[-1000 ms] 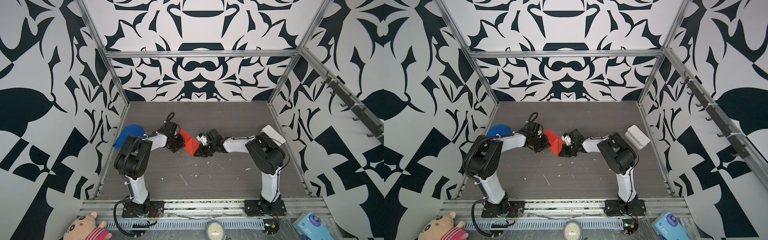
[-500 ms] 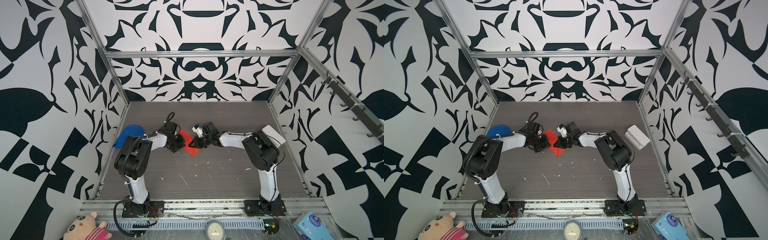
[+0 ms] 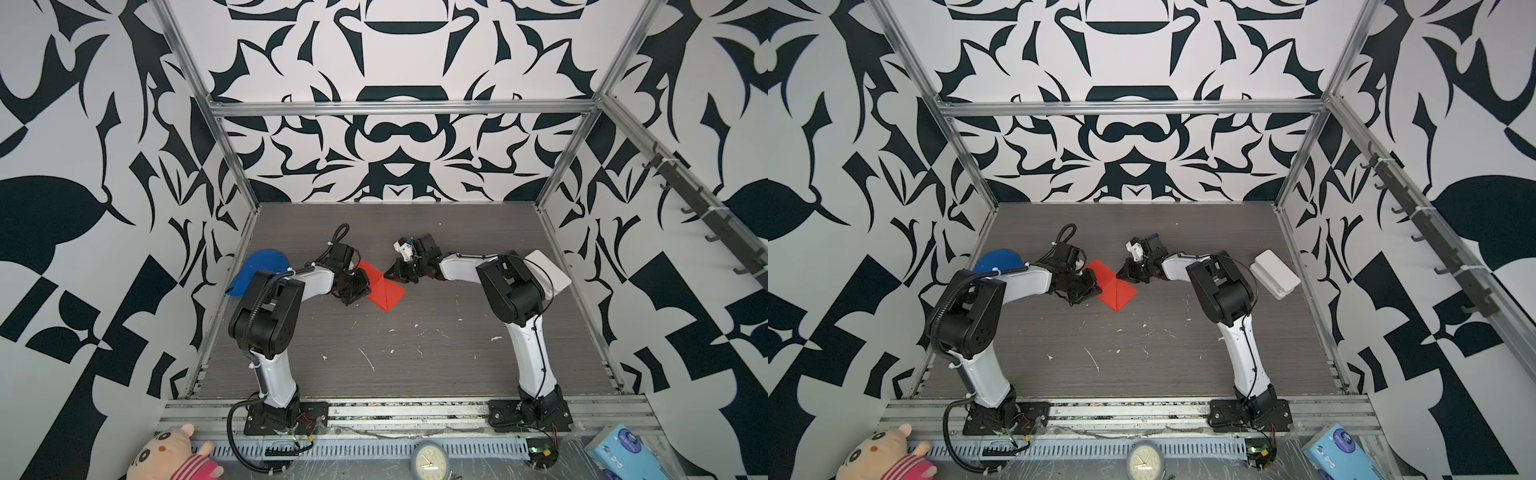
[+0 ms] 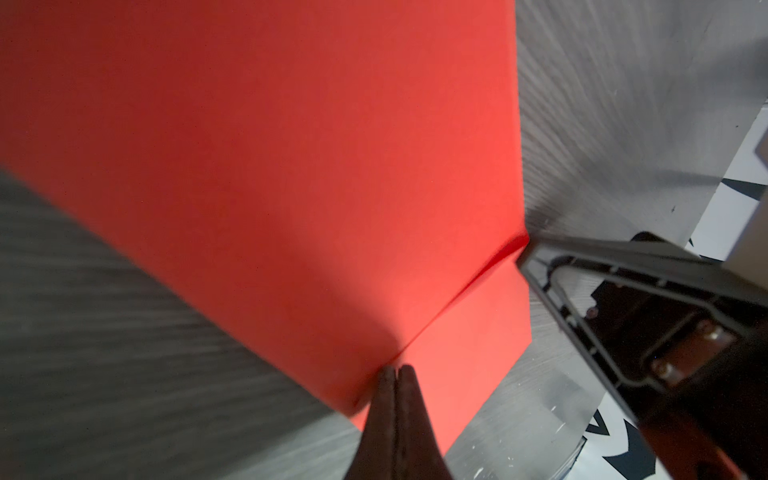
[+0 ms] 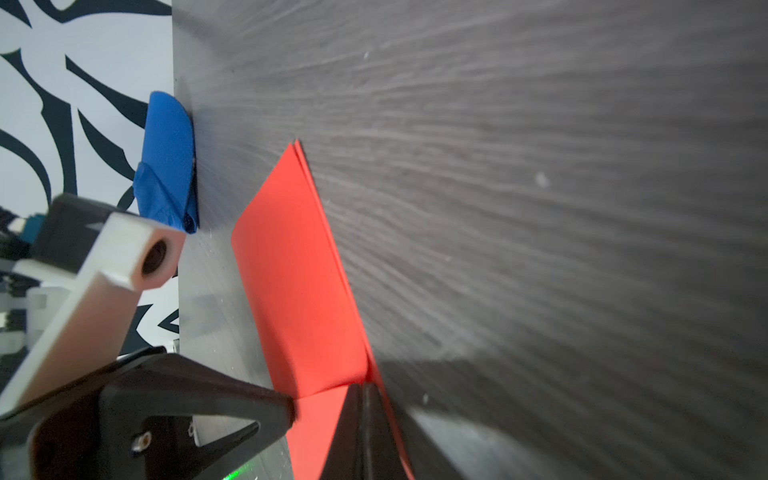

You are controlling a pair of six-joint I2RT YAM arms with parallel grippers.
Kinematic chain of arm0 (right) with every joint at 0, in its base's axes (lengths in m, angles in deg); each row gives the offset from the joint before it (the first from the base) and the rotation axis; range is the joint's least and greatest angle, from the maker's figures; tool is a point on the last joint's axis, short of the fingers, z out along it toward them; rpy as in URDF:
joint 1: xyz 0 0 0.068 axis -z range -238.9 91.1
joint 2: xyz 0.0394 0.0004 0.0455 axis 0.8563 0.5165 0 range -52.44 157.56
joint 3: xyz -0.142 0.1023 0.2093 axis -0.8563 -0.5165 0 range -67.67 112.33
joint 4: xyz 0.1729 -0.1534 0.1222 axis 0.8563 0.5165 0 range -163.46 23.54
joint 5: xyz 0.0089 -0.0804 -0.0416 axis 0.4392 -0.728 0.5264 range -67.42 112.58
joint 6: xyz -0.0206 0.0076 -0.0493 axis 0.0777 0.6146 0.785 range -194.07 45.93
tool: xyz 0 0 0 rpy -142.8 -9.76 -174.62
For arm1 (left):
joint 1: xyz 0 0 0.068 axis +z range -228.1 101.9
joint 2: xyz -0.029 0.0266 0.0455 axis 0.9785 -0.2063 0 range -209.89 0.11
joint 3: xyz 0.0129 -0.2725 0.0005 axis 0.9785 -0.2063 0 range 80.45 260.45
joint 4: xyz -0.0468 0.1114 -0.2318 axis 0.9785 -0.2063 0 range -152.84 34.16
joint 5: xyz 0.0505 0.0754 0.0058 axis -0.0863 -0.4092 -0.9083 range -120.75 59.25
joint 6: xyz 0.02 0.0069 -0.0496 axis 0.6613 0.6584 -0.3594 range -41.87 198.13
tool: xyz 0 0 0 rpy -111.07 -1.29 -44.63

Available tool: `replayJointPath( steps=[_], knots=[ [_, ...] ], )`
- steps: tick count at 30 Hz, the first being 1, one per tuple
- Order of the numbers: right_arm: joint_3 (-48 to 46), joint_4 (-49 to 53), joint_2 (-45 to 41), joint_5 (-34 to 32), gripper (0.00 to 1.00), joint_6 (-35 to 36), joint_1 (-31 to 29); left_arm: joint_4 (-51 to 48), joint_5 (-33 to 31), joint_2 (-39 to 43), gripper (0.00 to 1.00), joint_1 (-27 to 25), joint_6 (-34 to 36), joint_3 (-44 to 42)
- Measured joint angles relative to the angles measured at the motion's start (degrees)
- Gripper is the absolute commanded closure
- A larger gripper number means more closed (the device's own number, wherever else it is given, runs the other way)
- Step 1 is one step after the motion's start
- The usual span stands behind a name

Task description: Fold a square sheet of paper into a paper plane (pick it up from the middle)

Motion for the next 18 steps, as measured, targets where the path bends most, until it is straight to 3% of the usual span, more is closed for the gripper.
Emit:
replayJointPath(
  steps=[8, 10, 14, 15, 18],
  knots=[
    [-0.7, 0.7, -2.0, -2.8, 1.0, 0.3, 0.5, -1.1, 0.2, -0.2, 1.0, 0.0, 0.4, 0.9],
    [-2.7, 1.5, -5.1, -3.2, 0.92, 0.8, 0.4, -1.7, 0.0, -0.2, 0.98, 0.0, 0.8, 1.3],
    [-6.5, 2.6, -10.9, -2.8, 0.74, 2.5, 0.2, -4.1, -0.5, 0.0, 0.83, -0.1, 1.2, 3.0],
    [-7.2, 2.6, -11.9, -2.6, 0.65, 2.9, 0.1, -4.3, -0.5, 0.3, 0.79, -0.1, 1.3, 3.6],
    [-8.0, 4.1, -12.7, -1.5, 0.63, 4.4, -0.5, -4.2, -0.7, 3.0, 0.71, -0.1, 0.5, 3.8]
  ],
)
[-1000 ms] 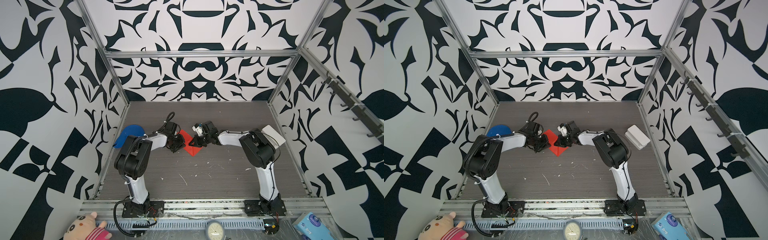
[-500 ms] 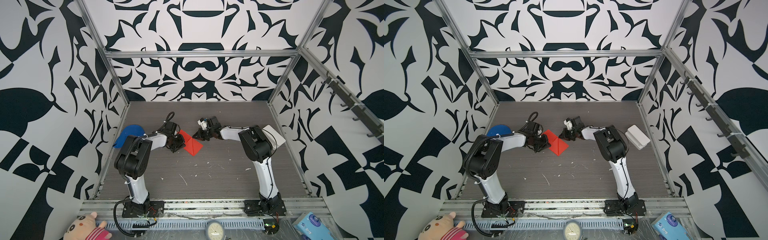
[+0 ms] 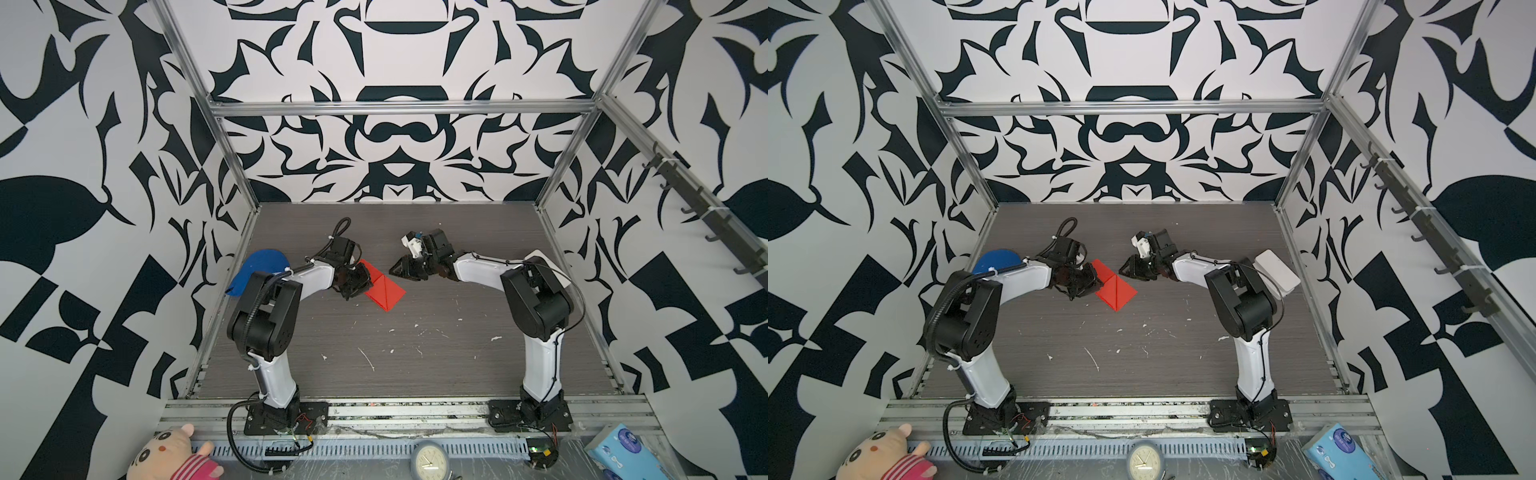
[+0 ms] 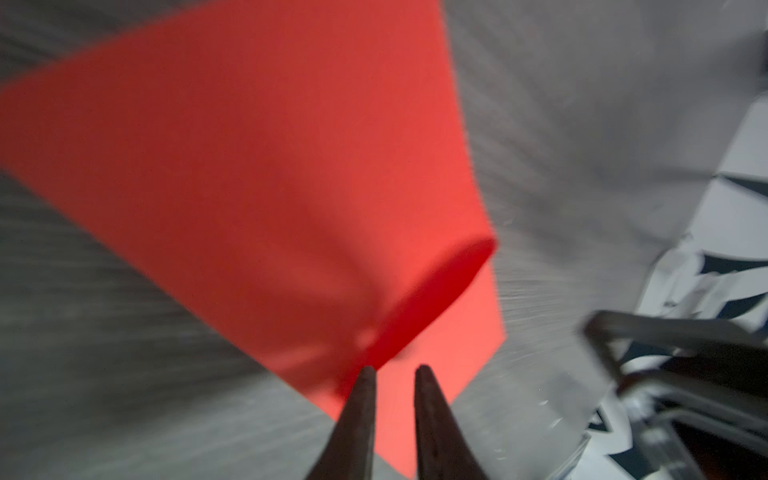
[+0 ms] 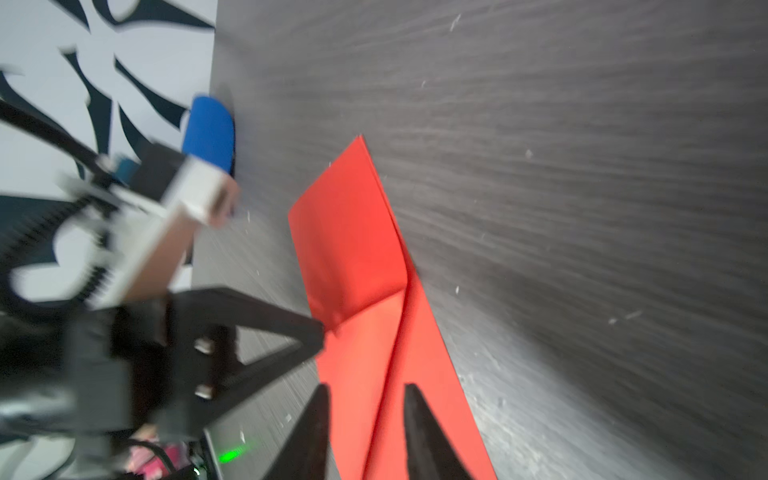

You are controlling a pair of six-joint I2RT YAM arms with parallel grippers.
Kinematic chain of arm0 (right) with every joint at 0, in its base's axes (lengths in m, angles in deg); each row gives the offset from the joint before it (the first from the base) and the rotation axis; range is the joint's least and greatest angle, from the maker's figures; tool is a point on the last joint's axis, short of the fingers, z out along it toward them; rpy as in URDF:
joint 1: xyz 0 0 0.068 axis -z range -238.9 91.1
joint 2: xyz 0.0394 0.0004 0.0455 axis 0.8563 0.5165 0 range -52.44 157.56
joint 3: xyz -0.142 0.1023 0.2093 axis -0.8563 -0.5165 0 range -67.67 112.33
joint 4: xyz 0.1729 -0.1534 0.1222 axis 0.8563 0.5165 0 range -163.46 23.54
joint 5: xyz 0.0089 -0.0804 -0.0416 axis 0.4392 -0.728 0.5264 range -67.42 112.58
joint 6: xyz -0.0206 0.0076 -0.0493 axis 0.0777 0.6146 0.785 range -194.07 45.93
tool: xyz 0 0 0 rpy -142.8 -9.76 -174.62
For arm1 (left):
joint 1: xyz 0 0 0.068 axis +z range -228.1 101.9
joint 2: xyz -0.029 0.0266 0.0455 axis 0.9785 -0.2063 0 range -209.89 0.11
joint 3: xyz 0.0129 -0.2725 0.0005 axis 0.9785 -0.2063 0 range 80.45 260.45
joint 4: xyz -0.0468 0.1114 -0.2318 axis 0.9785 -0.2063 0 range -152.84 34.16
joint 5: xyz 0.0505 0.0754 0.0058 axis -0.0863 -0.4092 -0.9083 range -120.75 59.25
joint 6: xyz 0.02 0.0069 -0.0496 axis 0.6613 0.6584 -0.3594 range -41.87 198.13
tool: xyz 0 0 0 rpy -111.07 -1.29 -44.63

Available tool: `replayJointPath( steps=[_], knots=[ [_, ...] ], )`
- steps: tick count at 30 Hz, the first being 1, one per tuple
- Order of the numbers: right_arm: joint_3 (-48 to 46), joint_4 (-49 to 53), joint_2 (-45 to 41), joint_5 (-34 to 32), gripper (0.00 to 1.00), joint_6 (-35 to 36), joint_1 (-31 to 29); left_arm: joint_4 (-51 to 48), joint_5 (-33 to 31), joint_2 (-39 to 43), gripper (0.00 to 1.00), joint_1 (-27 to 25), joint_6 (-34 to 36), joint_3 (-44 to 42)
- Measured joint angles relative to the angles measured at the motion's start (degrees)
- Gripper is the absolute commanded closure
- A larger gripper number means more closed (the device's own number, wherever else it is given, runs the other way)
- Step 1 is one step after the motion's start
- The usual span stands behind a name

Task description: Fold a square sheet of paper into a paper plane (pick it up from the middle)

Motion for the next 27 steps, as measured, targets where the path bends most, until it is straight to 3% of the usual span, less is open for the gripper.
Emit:
replayJointPath(
  steps=[5, 16, 20, 24, 27],
  knots=[
    [0.0, 2.3, 1.7, 1.4, 0.62, 1.3, -1.5, 2.6, -1.6, 6.6, 0.6, 0.1, -2.4, -3.0],
    [3.8, 4.0, 7.3, 4.9, 0.65, 2.8, -2.8, 8.4, -2.2, 10.4, 0.56, 0.4, -6.3, -13.6],
    [3.9, 3.8, 7.4, 5.9, 0.68, 3.0, -3.1, 9.4, -2.4, 10.6, 0.67, 0.4, -6.9, -14.2],
    [3.9, 3.1, 7.4, 7.0, 0.69, 2.9, -3.5, 9.7, -2.4, 9.4, 0.87, 0.4, -6.9, -13.6],
    [3.9, 2.9, 7.4, 7.6, 0.69, 2.9, -3.7, 10.1, -2.3, 6.8, 0.96, 0.4, -6.8, -12.6]
  ],
)
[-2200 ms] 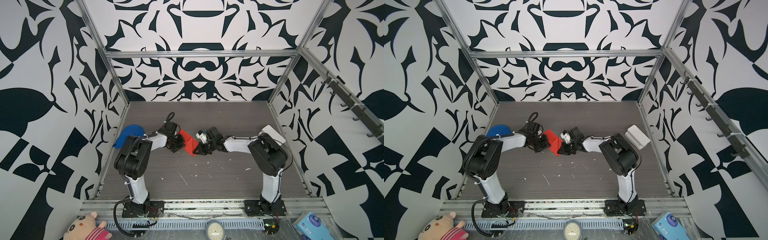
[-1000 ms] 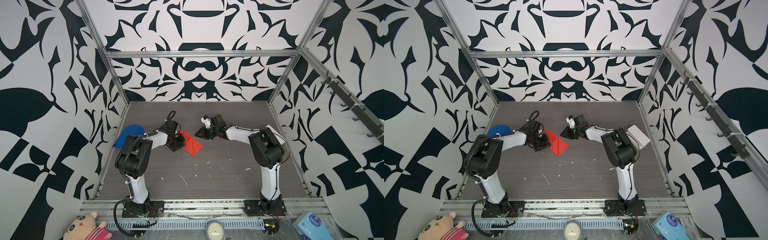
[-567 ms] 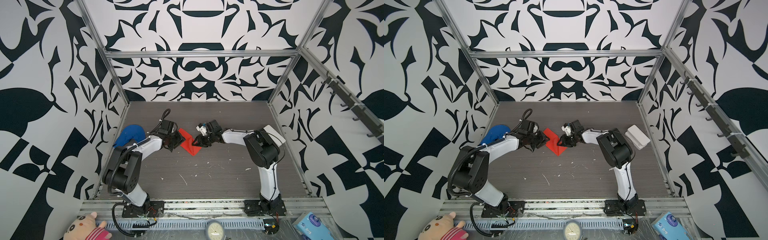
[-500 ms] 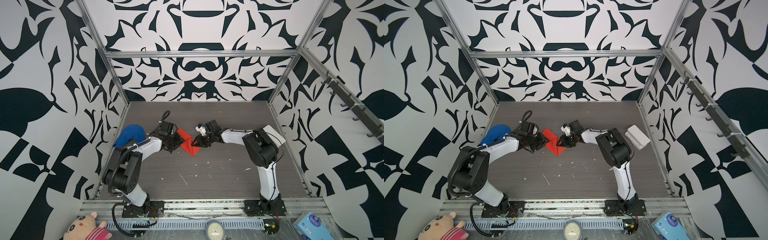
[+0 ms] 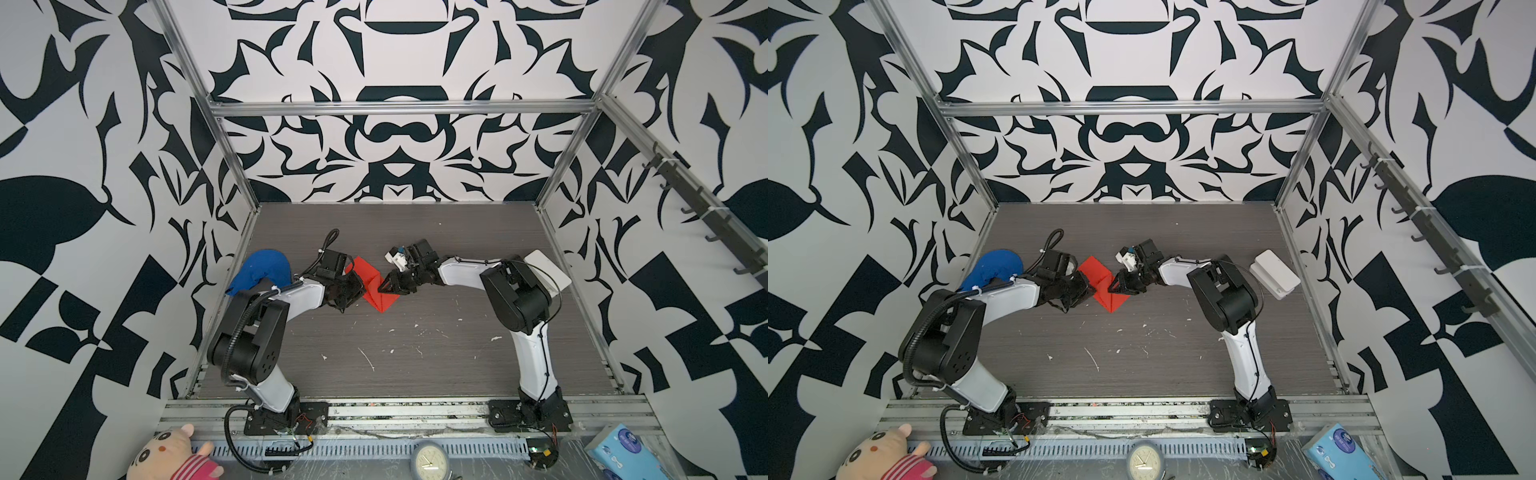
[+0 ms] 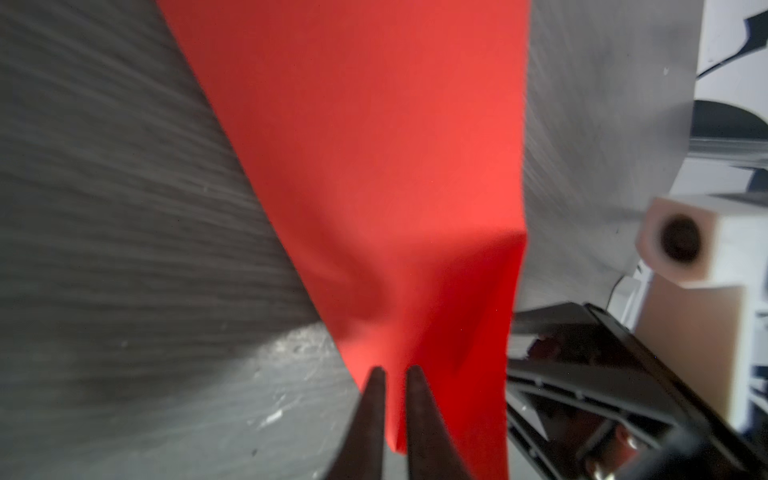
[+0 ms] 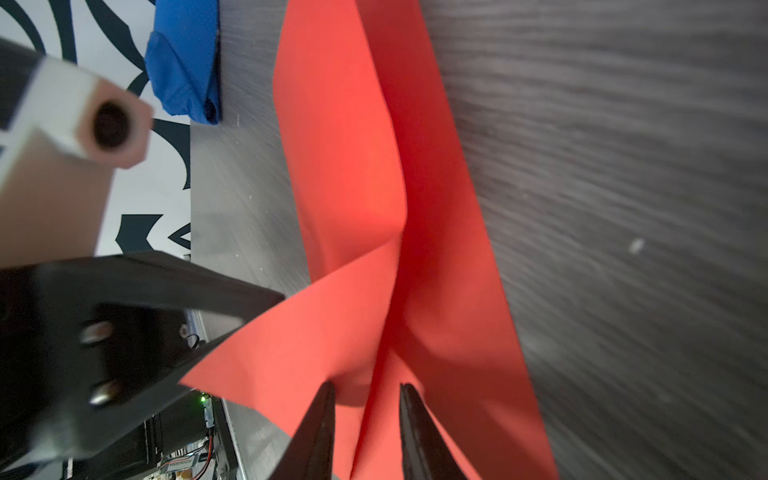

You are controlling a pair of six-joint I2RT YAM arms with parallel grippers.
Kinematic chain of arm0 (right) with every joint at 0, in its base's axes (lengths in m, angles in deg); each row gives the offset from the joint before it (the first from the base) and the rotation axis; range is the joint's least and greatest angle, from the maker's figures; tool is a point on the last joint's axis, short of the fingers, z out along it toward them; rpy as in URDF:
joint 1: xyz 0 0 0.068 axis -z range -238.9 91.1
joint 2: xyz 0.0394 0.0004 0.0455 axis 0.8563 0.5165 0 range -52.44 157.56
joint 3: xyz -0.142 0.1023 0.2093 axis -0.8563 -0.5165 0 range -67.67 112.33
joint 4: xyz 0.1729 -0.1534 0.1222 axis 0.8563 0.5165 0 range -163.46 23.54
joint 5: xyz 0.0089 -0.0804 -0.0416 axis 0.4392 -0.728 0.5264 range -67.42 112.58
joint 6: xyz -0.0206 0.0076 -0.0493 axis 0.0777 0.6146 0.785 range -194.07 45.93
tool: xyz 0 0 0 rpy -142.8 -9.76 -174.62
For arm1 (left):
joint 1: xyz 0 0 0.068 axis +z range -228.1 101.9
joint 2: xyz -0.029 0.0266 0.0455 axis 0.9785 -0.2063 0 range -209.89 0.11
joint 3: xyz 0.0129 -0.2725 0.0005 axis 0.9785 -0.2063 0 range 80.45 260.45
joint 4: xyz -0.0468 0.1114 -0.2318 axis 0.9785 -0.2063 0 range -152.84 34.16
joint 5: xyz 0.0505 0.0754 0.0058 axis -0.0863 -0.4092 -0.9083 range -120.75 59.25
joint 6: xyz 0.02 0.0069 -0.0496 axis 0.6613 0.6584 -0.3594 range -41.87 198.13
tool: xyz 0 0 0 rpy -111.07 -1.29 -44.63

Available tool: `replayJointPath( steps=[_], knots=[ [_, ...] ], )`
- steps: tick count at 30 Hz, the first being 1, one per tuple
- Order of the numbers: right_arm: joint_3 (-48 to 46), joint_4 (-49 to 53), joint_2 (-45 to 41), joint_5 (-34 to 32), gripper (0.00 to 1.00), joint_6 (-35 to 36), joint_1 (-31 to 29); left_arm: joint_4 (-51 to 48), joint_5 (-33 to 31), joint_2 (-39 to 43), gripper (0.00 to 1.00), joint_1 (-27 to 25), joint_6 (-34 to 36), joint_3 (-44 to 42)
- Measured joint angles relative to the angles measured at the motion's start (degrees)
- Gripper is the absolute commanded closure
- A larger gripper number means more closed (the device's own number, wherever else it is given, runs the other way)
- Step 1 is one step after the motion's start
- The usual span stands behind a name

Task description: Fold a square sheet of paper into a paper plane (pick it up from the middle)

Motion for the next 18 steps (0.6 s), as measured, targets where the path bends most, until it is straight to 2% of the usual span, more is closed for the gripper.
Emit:
replayJointPath(
  steps=[3, 13, 18],
  knots=[
    [0.3, 0.0, 0.3, 0.5, 0.69, 0.0, -0.1, 0.0, 0.0, -2.5, 1.0, 0.0, 0.0, 1.0],
    [1.2, -2.1, 2.8, 2.8, 0.73, -0.3, -0.5, -0.3, -0.2, -4.5, 1.0, 0.1, 0.0, 1.7],
    [1.2, -3.3, 2.9, 2.7, 0.69, -1.5, -0.5, -0.4, -0.3, -4.5, 1.0, 0.1, 0.0, 1.7]
  ],
)
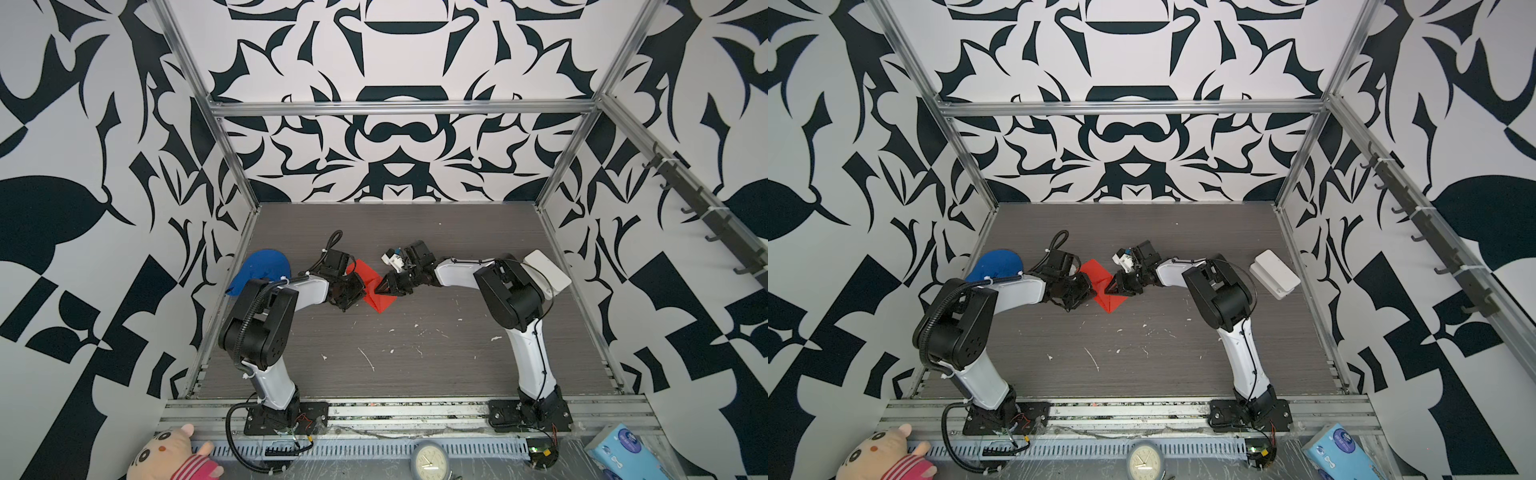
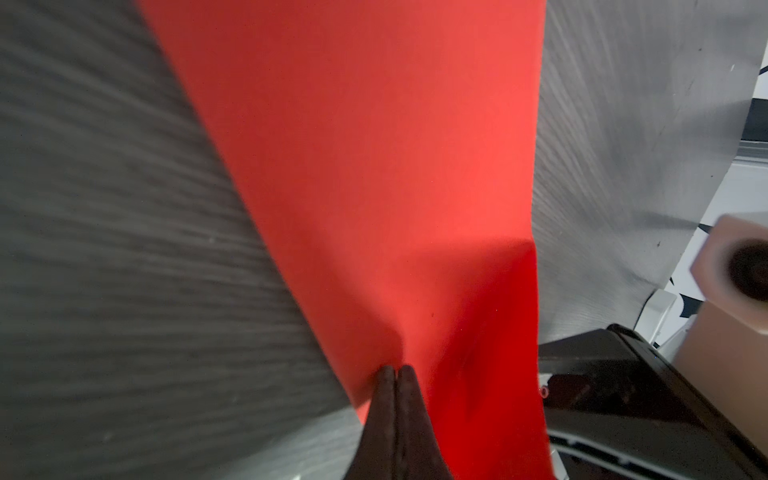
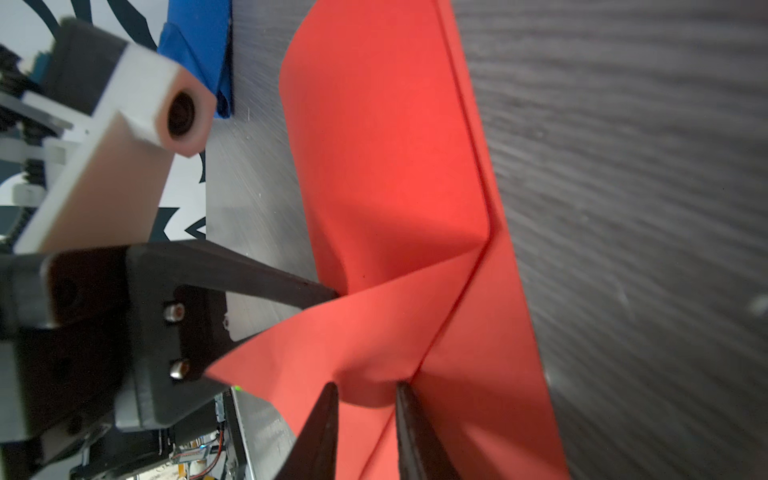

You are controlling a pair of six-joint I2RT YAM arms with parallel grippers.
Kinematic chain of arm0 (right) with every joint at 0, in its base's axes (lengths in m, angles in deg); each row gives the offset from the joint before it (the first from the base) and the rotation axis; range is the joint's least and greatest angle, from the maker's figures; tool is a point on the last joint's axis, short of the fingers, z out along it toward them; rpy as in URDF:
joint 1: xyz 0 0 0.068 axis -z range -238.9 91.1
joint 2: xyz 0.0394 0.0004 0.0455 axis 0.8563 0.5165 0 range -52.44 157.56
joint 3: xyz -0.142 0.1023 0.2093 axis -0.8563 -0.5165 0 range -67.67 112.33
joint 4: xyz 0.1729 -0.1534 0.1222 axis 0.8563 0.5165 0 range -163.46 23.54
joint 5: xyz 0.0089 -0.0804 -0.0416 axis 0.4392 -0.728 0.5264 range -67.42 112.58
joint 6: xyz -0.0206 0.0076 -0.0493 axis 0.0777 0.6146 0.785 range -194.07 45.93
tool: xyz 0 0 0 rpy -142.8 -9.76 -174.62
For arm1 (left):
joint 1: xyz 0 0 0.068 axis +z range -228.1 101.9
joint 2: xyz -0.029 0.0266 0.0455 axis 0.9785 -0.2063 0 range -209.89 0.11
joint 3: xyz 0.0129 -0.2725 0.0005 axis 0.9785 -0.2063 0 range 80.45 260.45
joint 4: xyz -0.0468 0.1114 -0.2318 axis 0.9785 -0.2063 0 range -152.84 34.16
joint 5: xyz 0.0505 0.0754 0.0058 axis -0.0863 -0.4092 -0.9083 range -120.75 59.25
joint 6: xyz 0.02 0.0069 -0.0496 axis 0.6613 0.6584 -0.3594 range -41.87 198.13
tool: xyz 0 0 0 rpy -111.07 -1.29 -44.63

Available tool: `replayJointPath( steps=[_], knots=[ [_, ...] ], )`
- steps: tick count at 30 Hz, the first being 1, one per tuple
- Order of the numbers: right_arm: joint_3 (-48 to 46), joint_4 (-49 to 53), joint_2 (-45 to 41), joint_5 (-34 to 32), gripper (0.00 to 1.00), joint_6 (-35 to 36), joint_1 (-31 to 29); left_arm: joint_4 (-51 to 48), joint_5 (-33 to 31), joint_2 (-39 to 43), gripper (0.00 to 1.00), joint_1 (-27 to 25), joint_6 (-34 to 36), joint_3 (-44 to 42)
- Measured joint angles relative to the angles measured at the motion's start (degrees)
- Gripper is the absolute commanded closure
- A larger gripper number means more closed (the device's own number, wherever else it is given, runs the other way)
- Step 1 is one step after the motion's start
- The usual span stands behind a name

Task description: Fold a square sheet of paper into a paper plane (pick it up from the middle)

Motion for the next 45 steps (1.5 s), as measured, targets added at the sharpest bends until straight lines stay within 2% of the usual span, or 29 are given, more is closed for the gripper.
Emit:
replayJointPath(
  steps=[2, 6, 10, 12, 16, 19, 23, 25, 27, 29, 31, 33, 37, 45],
  knots=[
    [-0.3, -0.6, -0.3, -1.0, 0.68, -0.5, 0.0, -0.1, 0.0, 0.2, 0.99, 0.0, 0.1, 0.0],
    [-1.5, -1.5, -1.7, -3.2, 0.67, -1.6, 0.0, -0.9, 0.0, 2.7, 0.92, 0.2, 0.2, 0.0],
    [-1.7, -1.9, -2.4, -4.4, 0.65, -1.7, 0.0, -0.7, 0.0, 8.6, 0.78, 0.8, 0.3, -0.3],
    [-1.7, -1.9, -2.4, -4.7, 0.64, -1.7, 0.0, 0.5, 0.4, 10.7, 0.67, 1.1, 0.7, -0.9],
    [-1.7, -1.8, -2.4, -4.9, 0.61, -1.7, 0.1, 3.7, 2.6, 11.8, 0.51, 1.3, 1.9, -2.9],
    [-1.7, -1.6, -2.4, -4.9, 0.58, -1.6, 0.1, 4.1, 3.9, 11.8, 0.46, 1.0, 3.5, -3.7],
    [-1.6, -1.2, -2.4, -4.9, 0.57, -1.4, 0.1, 3.5, 4.7, 10.7, 0.45, 0.2, 5.7, -3.0],
    [-1.4, -1.1, -2.4, -4.9, 0.57, -1.4, 0.1, 2.6, 5.0, 9.0, 0.47, -0.4, 7.0, -1.6],
    [-1.3, -1.1, -2.4, -4.9, 0.57, -1.3, 0.0, 1.4, 5.2, 7.2, 0.53, -1.1, 8.0, -0.2],
    [-1.2, -1.0, -2.4, -4.9, 0.57, -1.3, 0.0, 0.5, 5.1, 5.6, 0.62, -1.6, 9.0, 1.2],
    [-1.2, -0.9, -2.4, -4.9, 0.57, -1.3, -0.1, -0.6, 4.9, 4.3, 0.77, -2.0, 10.1, 2.4],
    [-1.2, -0.9, -2.4, -4.9, 0.57, -1.3, -0.1, -1.6, 4.0, 3.8, 0.87, -2.2, 10.6, 2.9],
    [-1.1, -0.7, -2.4, -4.8, 0.57, -1.0, -0.1, -2.8, 1.3, 4.1, 0.99, -2.2, 11.2, 2.8],
    [-1.1, -4.2, -2.4, -1.4, 0.57, -0.8, -0.1, -1.9, -0.3, 8.1, 1.0, -2.2, 11.4, -0.5]
  ],
)
